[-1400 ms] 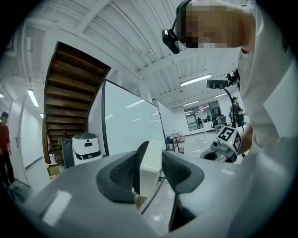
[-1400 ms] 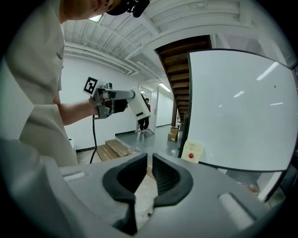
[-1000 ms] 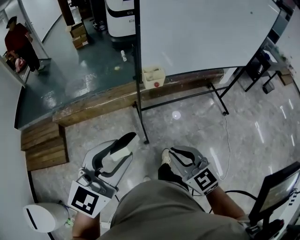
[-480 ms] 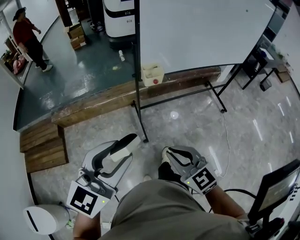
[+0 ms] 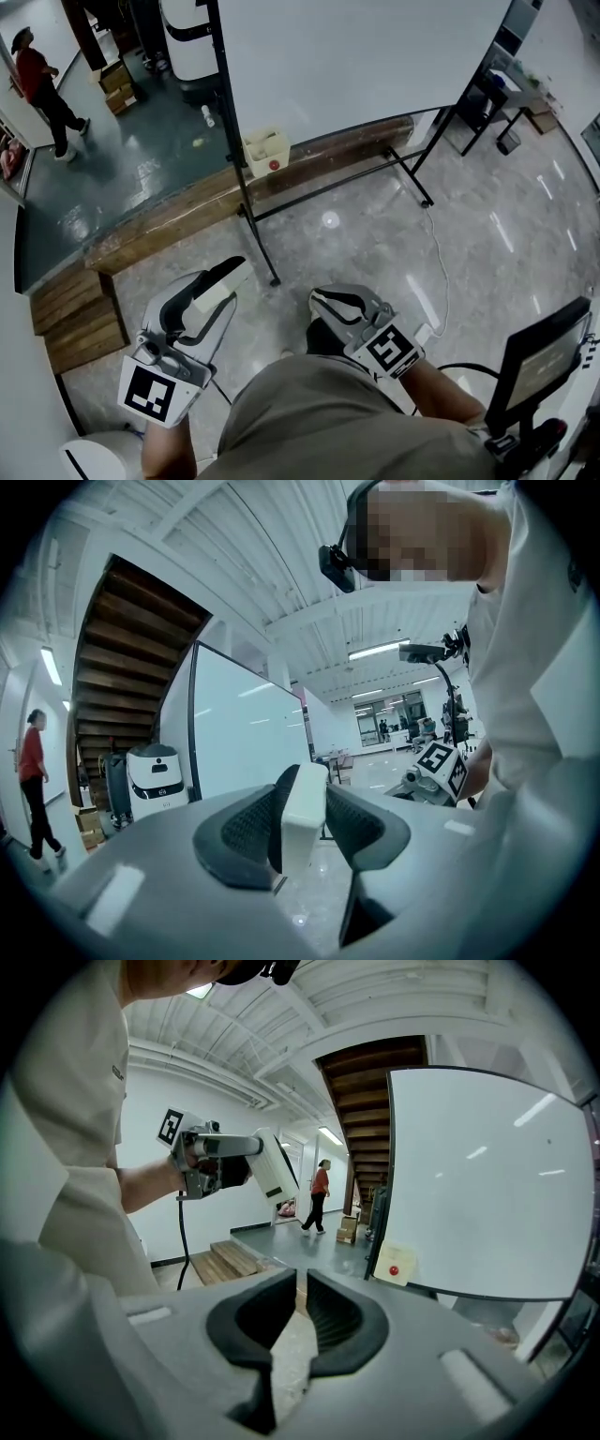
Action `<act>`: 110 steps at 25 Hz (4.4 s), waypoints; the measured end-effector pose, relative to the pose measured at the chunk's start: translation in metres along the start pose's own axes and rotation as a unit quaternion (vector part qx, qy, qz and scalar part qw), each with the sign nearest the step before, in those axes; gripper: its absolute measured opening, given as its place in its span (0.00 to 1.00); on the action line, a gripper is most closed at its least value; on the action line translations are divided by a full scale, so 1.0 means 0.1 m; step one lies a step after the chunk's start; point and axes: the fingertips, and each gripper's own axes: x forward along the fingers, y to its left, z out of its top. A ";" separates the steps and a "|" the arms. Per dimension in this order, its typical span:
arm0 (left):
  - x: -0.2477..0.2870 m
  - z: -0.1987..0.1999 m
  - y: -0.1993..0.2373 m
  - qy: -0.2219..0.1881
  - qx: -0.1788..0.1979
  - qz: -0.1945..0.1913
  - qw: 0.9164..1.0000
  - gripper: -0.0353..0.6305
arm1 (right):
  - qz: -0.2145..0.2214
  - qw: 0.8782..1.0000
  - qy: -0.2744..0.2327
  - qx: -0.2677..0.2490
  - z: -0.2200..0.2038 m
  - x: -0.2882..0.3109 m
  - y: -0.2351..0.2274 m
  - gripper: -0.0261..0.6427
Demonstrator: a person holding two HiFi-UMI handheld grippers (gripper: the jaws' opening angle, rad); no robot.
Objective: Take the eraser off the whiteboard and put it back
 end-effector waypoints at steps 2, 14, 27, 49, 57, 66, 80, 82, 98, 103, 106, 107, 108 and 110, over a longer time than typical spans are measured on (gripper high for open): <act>0.06 0.00 0.01 -0.002 0.003 -0.005 1.000 0.31 | -0.005 1.000 -0.001 0.000 -0.01 -0.02 -0.02 0.08; 1.09 0.05 0.46 0.006 -0.002 -0.012 1.000 0.31 | -0.025 0.999 0.000 0.028 -0.11 0.07 -0.90 0.08; 2.48 -0.24 1.10 0.026 0.007 -0.010 1.000 0.31 | -0.052 0.996 0.009 0.070 -0.46 0.17 -1.99 0.08; 3.96 -1.62 1.88 0.127 0.000 -0.021 0.992 0.31 | -0.051 0.992 0.048 0.107 -0.92 0.34 -3.02 0.08; 4.11 -2.01 1.82 0.176 0.032 -0.039 0.983 0.31 | -0.036 0.991 0.052 0.122 -0.97 0.55 -3.15 0.08; 4.19 -2.16 1.78 0.225 0.053 -0.047 0.972 0.32 | -0.019 0.991 0.047 0.124 -0.89 0.68 -3.18 0.08; 3.99 -2.16 1.81 0.241 0.065 -0.003 0.968 0.40 | -0.028 0.993 0.043 0.109 -0.80 0.57 -2.94 0.08; 3.92 -2.10 1.78 0.230 0.066 -0.001 0.971 0.41 | -0.029 0.993 0.039 0.106 -0.76 0.55 -2.88 0.08; 1.67 -1.04 0.96 0.069 -0.067 0.004 0.995 0.34 | -0.014 0.999 0.019 0.038 -0.15 0.34 -1.41 0.08; 0.97 -0.93 0.39 0.025 -0.113 -0.012 0.993 0.24 | -0.015 0.999 0.022 0.042 -0.12 0.14 -0.80 0.08; 0.51 -0.89 0.01 0.017 -0.127 -0.027 0.991 0.12 | -0.016 0.998 0.027 0.045 -0.06 -0.01 -0.35 0.08; 0.39 -0.88 -0.12 0.016 -0.128 -0.031 0.991 0.08 | -0.017 0.998 0.027 0.045 -0.03 -0.07 -0.25 0.08; 0.29 -0.87 -0.23 0.015 -0.128 -0.034 0.991 0.06 | -0.018 0.999 0.027 0.043 -0.01 -0.13 -0.17 0.08; 0.15 -0.84 -0.44 0.015 -0.129 -0.041 0.991 0.06 | -0.020 0.999 0.024 0.038 0.04 -0.26 -0.07 0.08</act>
